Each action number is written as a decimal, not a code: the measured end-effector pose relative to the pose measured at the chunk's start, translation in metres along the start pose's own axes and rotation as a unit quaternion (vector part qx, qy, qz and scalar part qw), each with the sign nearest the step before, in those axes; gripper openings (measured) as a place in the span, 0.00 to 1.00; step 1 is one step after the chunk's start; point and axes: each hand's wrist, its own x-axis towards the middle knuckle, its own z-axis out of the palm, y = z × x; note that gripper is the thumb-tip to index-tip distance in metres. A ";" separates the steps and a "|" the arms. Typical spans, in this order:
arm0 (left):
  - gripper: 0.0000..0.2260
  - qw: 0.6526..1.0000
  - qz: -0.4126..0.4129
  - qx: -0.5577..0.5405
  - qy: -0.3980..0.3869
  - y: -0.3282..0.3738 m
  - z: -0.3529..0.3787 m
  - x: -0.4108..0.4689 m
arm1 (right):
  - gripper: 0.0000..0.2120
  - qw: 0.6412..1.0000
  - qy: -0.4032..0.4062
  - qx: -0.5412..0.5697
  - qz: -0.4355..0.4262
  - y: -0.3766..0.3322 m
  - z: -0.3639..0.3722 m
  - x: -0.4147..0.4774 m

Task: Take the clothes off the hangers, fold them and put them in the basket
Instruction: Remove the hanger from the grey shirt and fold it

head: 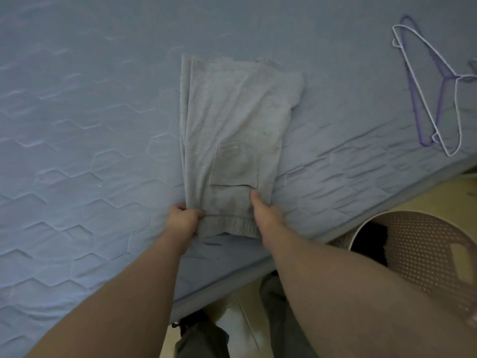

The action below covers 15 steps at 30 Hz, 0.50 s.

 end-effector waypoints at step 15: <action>0.18 0.989 -0.021 0.119 -0.091 -0.088 -0.085 -0.055 | 0.23 0.995 -0.013 -0.039 0.086 0.119 0.019 -0.100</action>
